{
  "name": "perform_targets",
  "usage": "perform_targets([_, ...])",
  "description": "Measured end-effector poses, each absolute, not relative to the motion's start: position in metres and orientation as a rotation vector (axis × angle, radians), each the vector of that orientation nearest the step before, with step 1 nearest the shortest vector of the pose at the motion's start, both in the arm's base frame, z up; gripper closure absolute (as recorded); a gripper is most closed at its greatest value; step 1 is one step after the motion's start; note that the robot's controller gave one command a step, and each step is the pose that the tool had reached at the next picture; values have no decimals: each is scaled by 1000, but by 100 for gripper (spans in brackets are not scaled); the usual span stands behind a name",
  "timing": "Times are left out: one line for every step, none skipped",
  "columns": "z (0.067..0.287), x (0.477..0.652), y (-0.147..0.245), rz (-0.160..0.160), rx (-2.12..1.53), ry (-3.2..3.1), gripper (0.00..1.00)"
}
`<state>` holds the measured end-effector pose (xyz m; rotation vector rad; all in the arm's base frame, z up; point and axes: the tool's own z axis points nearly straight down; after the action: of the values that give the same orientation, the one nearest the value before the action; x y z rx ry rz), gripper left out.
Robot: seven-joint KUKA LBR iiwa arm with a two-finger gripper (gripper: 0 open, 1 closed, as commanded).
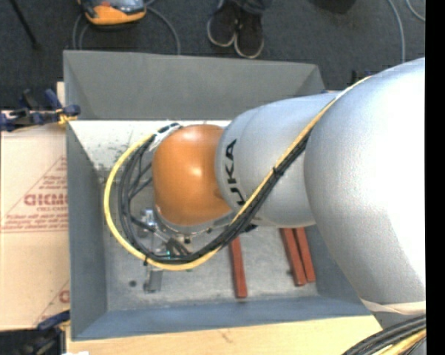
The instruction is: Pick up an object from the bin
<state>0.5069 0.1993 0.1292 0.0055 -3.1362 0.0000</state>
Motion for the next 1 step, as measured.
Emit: perform_targets([133, 509, 199, -3, 0, -3144, 0])
